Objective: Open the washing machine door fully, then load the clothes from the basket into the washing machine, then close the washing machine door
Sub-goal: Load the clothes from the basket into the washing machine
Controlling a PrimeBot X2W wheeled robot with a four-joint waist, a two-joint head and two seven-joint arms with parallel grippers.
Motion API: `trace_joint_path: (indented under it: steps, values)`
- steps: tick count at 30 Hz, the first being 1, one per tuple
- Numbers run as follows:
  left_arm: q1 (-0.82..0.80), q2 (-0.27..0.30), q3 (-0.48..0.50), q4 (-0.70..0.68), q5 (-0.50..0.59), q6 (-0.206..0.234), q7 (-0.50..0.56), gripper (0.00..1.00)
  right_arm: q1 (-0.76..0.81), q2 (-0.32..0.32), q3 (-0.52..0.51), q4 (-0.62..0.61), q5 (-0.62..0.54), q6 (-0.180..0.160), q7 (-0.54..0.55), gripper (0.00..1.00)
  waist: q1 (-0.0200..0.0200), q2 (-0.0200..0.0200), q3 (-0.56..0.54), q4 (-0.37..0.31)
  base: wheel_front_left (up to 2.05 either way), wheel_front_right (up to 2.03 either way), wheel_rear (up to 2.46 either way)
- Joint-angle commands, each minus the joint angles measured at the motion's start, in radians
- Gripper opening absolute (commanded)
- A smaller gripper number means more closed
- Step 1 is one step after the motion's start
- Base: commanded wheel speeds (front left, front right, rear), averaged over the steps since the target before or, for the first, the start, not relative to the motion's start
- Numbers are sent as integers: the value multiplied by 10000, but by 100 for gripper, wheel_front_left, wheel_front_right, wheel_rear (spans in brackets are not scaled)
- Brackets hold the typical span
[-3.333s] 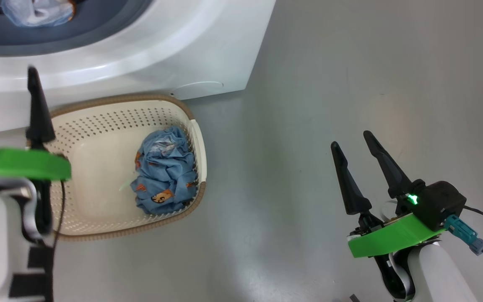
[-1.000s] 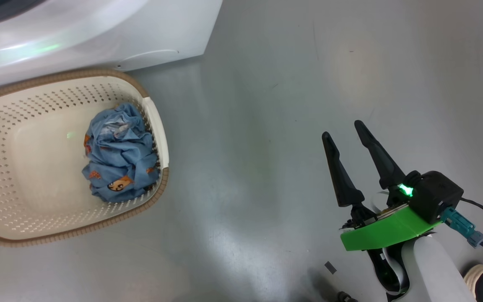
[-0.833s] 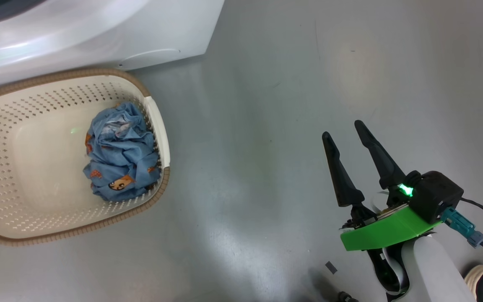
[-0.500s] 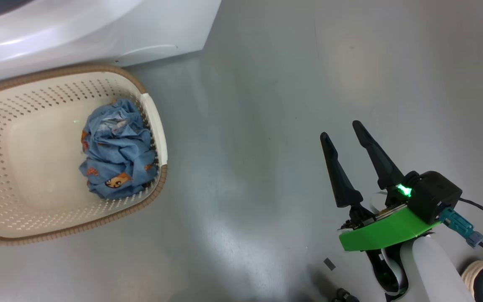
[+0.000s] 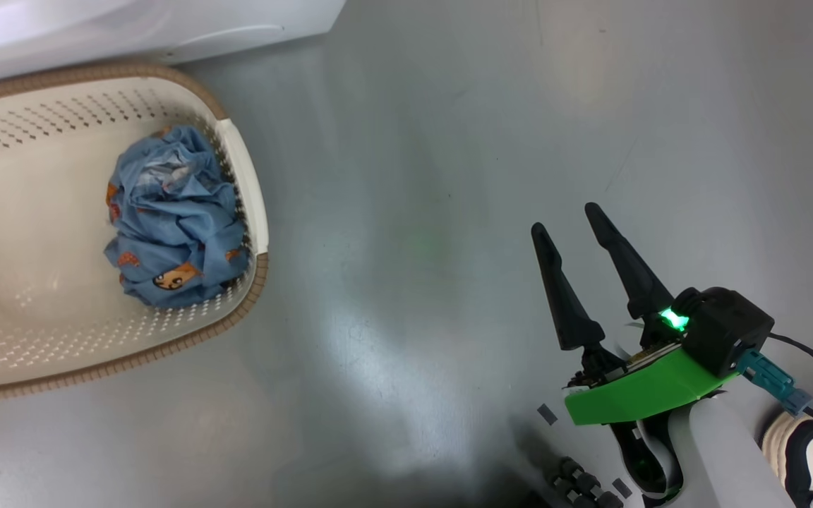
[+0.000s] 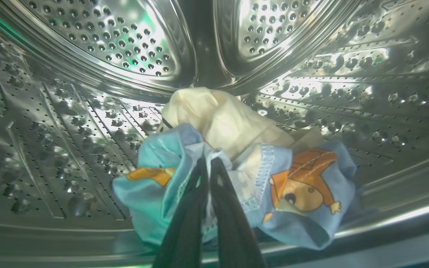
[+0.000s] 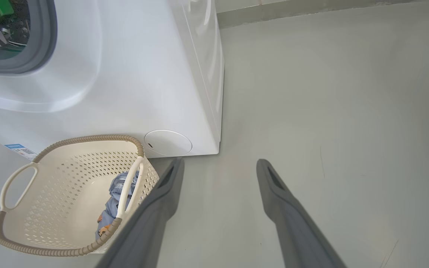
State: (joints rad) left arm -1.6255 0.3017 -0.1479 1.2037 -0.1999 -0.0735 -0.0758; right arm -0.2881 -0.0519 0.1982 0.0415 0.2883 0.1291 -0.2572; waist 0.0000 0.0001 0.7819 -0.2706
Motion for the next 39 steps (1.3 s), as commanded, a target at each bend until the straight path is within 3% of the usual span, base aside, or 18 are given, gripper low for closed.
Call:
trace_joint_path:
  steps: [1,11,16,18,19,39]
  values:
    - [-265,421,-25,-174,67,-45,54,0,140,16,241,-193,90,16,-46,100,0,-1,81,-7,0,0,0]
    - [-707,401,-235,102,-91,-292,495,0,-17,16,422,-162,183,16,-46,100,0,-1,370,-26,0,0,0]
    - [-754,419,-338,66,-133,-349,214,0,-85,16,417,-133,177,16,-46,100,0,-1,394,-30,0,0,0]
    - [-760,414,-362,20,-137,-295,-28,44,-105,16,409,-129,173,16,-46,100,0,-1,368,-27,0,0,0]
    - [-752,400,-372,23,-147,-277,-110,100,-111,16,396,-130,164,16,-46,100,0,-1,349,-15,0,0,0]
    - [1023,-225,-158,307,-908,-210,-1660,100,-49,16,-174,-19,-285,16,-46,100,0,-1,-1353,640,0,0,0]
